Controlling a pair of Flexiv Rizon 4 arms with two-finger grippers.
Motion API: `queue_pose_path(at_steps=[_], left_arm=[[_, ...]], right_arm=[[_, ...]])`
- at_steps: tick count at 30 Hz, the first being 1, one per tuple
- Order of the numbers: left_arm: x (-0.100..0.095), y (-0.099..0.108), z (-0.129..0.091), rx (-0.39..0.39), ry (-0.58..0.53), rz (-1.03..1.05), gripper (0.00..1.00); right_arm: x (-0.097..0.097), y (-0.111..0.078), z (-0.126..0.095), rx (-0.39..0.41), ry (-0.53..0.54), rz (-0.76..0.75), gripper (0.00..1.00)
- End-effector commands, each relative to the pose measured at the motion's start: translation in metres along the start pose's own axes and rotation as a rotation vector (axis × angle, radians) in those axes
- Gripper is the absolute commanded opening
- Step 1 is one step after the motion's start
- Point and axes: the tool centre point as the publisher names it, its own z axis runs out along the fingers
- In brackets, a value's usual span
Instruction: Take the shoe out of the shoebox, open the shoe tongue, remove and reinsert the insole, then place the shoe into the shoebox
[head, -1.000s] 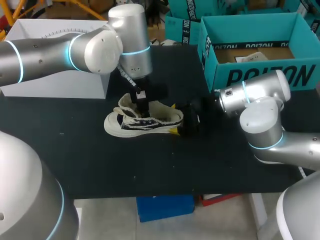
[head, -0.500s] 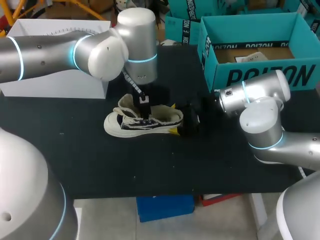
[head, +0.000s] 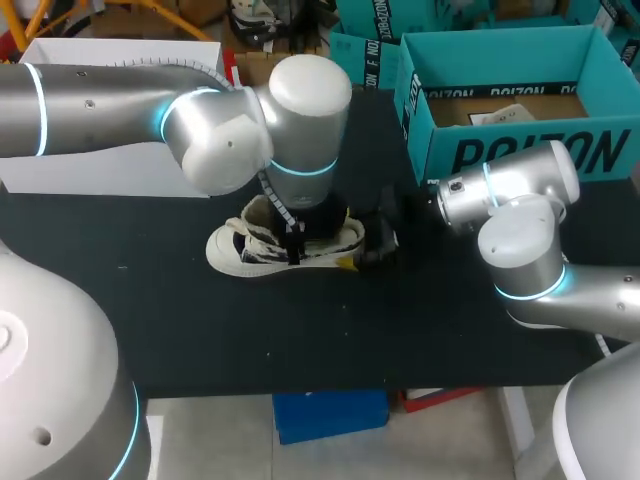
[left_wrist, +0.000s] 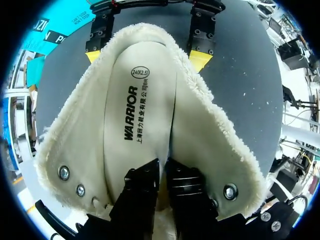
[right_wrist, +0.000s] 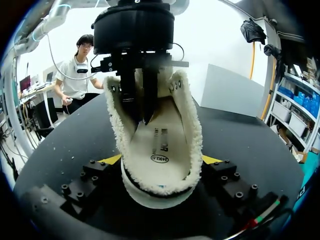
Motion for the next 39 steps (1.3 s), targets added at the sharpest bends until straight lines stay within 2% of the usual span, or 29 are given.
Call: queue_pose_path(at_steps=[1, 4, 8, 12, 17, 20, 24, 30, 33, 35, 39], left_arm=[[0.009, 0.009, 0.05, -0.057, -0.149, 0.008, 0.08], [0.005, 0.013, 0.059, -0.082, -0.226, 0.021, 0.09], [-0.001, 0.018, 0.071, -0.104, -0.313, 0.011, 0.02], [-0.01, 0.022, 0.082, -0.091, -0.365, -0.003, 0.0], [-0.031, 0.029, 0.089, -0.062, -0.428, -0.041, 0.1], [-0.043, 0.033, 0.088, -0.035, -0.465, -0.064, 0.05], [-0.058, 0.036, 0.087, 0.002, -0.501, -0.102, 0.06], [-0.072, 0.039, 0.084, 0.043, -0.526, -0.139, 0.06], [-0.077, 0.037, 0.088, 0.054, -0.514, -0.141, 0.05], [-0.079, 0.035, 0.093, 0.057, -0.499, -0.136, 0.0], [-0.082, 0.033, 0.099, 0.069, -0.471, -0.131, 0.0]], right_arm=[[-0.003, -0.003, -0.001, 0.002, 0.0, 0.003, 0.0], [-0.003, -0.003, -0.001, 0.002, 0.0, 0.003, 0.0], [-0.003, -0.003, -0.001, 0.002, 0.0, 0.003, 0.0], [-0.003, -0.003, -0.001, 0.002, 0.0, 0.003, 0.0], [-0.003, -0.003, -0.001, 0.002, 0.0, 0.003, 0.0], [-0.003, -0.003, -0.001, 0.002, 0.0, 0.003, 0.0], [-0.003, -0.003, -0.001, 0.002, 0.0, 0.003, 0.0], [-0.003, -0.003, -0.001, 0.002, 0.0, 0.003, 0.0], [-0.003, -0.003, -0.001, 0.002, 0.0, 0.003, 0.0], [-0.003, -0.003, -0.001, 0.002, 0.0, 0.003, 0.0], [-0.003, -0.003, -0.001, 0.002, 0.0, 0.003, 0.0]])
